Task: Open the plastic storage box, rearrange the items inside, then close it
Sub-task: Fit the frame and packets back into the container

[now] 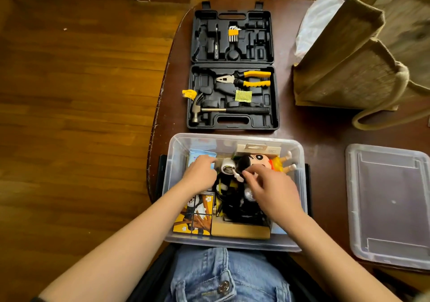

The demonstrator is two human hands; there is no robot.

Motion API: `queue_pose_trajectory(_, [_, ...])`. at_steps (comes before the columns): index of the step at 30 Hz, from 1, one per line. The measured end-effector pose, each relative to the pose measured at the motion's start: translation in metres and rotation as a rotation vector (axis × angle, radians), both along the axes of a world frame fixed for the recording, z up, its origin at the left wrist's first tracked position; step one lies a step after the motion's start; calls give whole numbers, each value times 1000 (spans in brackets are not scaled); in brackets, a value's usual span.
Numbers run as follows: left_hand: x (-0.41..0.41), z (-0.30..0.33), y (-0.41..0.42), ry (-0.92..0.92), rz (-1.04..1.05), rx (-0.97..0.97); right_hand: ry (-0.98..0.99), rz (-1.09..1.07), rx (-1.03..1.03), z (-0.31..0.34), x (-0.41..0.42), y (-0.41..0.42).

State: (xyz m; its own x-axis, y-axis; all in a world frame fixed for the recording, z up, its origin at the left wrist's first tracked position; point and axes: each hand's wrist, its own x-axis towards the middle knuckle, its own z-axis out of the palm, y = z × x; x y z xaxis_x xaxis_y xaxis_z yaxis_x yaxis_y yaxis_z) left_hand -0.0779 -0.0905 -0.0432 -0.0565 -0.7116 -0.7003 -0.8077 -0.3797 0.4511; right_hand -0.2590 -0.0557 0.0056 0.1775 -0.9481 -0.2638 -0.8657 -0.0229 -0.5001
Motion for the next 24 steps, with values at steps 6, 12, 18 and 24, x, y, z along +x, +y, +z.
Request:
queue_pose_trajectory(6, [-11, 14, -1, 171, 161, -115, 56, -279, 50, 1, -26, -8])
queue_pose_trajectory(12, [-36, 27, -13, 295, 148, 30, 393, -168, 193, 3, -17, -11])
queue_pose_trajectory(18, [-41, 28, -10, 311, 181, 37, 566, -2, 202, 11, -23, -10])
queue_pose_trajectory(24, [-37, 30, -10, 389, 303, 111, 552, 94, 126, 16, -38, -13])
